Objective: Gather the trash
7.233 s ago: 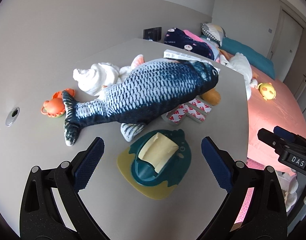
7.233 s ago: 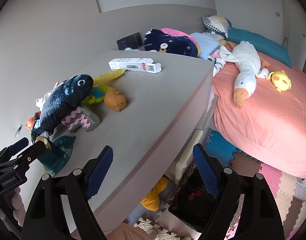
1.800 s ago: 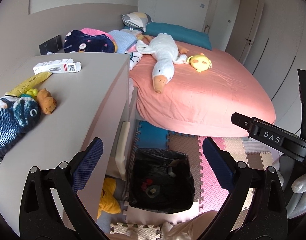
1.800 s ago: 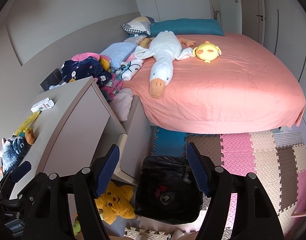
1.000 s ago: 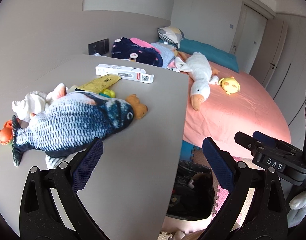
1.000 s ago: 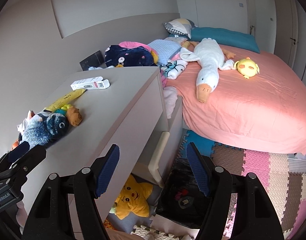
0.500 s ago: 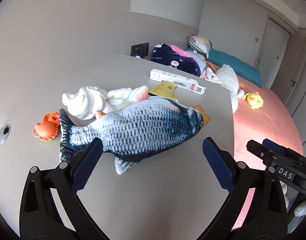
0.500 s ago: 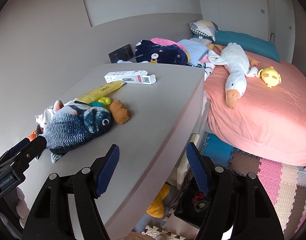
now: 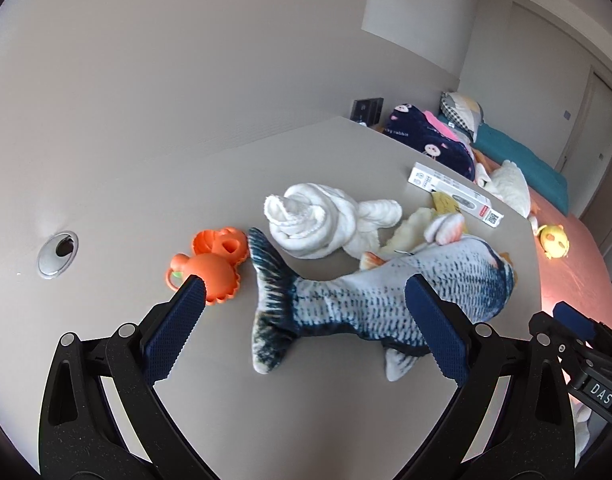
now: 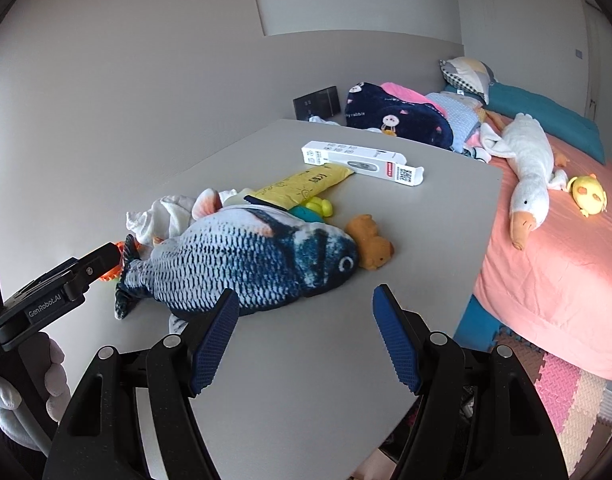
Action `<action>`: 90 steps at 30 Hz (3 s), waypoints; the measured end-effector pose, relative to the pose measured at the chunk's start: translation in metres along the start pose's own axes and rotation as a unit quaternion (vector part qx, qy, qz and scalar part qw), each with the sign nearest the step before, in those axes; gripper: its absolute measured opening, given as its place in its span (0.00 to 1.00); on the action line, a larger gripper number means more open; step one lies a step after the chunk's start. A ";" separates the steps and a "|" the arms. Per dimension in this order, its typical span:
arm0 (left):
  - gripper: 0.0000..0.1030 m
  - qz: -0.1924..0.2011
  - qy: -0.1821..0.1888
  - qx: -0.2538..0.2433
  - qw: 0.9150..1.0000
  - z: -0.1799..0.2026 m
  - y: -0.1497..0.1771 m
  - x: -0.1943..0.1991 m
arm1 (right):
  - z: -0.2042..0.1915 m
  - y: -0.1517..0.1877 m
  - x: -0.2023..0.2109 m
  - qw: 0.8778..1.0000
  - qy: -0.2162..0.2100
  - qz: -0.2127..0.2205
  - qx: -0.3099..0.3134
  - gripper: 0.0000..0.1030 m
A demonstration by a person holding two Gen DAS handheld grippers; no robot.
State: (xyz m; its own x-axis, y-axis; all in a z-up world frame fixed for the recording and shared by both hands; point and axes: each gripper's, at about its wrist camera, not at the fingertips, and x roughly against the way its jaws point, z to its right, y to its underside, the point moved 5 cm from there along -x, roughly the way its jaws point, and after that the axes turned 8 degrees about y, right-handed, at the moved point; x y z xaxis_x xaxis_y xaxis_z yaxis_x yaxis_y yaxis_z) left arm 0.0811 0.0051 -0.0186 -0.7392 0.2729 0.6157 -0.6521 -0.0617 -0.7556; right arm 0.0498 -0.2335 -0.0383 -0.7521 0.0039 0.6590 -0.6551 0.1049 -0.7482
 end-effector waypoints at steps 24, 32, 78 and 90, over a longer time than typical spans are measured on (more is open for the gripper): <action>0.94 -0.054 -0.071 0.010 0.996 -0.075 -0.004 -0.044 | -0.069 -0.011 -0.063 0.996 0.005 -0.035 0.084 0.66; 0.90 -0.075 -0.071 0.016 0.995 -0.079 -0.006 -0.058 | -0.070 -0.009 -0.057 0.996 0.006 -0.031 0.087 0.36; 0.51 -0.004 -0.027 -0.046 0.999 0.015 -0.012 0.008 | 0.019 -0.020 0.047 0.998 -0.014 0.058 0.006 0.14; 0.51 -0.017 0.010 -0.086 0.996 0.081 0.007 0.005 | 0.079 -0.010 0.064 0.997 0.013 0.066 -0.034 0.14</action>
State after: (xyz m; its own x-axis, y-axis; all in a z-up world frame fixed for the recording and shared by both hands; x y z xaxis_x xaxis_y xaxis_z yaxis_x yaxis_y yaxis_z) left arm 0.0598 -0.0715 -0.0028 -0.7122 0.2904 0.6391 -0.6374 0.1137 -0.7621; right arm 0.0026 -0.3128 0.0050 -0.8290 0.0470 0.5573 -0.5432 0.1698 -0.8223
